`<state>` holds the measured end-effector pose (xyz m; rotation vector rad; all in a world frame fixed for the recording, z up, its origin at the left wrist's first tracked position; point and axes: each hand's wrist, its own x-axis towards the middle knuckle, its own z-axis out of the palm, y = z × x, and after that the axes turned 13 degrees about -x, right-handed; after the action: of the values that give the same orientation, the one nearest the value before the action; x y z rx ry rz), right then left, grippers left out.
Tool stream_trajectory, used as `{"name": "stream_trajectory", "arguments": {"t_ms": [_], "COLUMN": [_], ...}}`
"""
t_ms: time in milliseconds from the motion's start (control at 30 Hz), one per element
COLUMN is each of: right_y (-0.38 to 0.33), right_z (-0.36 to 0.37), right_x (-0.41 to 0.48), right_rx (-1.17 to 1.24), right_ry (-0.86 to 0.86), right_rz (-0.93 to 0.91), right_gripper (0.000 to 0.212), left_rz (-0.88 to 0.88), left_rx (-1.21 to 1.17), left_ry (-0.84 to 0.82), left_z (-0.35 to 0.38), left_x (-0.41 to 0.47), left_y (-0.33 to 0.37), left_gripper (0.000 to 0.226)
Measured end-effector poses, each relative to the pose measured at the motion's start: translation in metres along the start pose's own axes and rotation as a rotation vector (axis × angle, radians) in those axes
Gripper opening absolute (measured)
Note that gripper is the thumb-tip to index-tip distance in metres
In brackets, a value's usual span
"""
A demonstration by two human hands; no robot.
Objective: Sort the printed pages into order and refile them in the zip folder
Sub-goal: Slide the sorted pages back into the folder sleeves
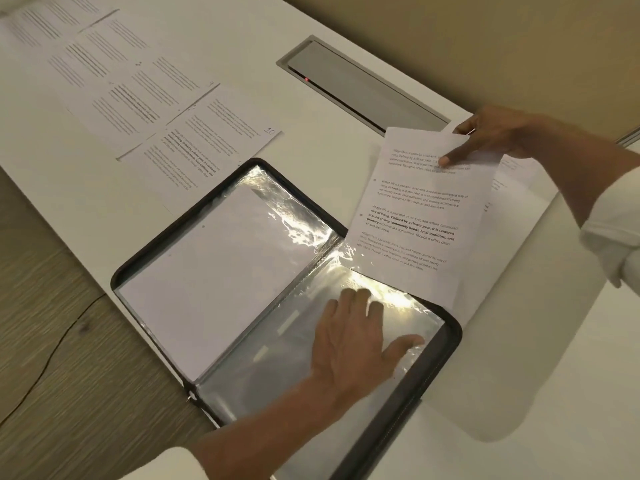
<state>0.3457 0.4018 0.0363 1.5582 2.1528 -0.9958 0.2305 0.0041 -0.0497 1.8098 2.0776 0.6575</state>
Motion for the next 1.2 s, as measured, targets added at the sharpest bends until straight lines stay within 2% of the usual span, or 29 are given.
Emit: {"name": "stream_trajectory", "arguments": {"t_ms": [167,300,533,667,700,800,933,1067,1200], "right_y": [0.008,0.010,0.018,0.024,0.024,0.023,0.020,0.020,0.019], "right_z": [0.009,0.017,0.016,0.018,0.021,0.033,0.050,0.072,0.096], "right_x": [0.006,0.003,-0.001,-0.001,-0.002,-0.009,-0.024,-0.043,-0.056], "right_rx": [0.151,0.205,0.325,0.499,0.529,0.624,0.694,0.716,0.763], "right_ry": [0.050,-0.009,0.016,0.071,0.092,0.152,0.156,0.152,0.118], "right_rz": [0.068,0.071,0.104,0.194,0.217,0.290,0.382,0.471,0.564], "right_gripper": [0.058,0.043,0.043,0.074,0.075,0.058,0.048,0.048,0.044], "left_rz": [-0.050,0.023,0.110,0.104,0.104,0.101,0.095,0.096,0.074], "left_rx": [0.057,0.067,0.120,0.146,0.151,0.157,0.144,0.105,0.058], "left_ry": [-0.225,-0.278,-0.299,-0.344,-0.348,-0.357,-0.394,-0.387,-0.455], "left_z": [0.003,0.008,0.009,0.010,0.011,0.012,0.009,0.007,-0.001], "left_x": [0.013,0.011,0.005,0.004,0.004,0.005,0.006,0.007,0.014], "left_y": [-0.037,-0.052,-0.057,-0.057,-0.057,-0.055,-0.056,-0.056,-0.054], "left_gripper": [0.104,0.119,0.112,0.108,0.107,0.105,0.104,0.104,0.106]}}
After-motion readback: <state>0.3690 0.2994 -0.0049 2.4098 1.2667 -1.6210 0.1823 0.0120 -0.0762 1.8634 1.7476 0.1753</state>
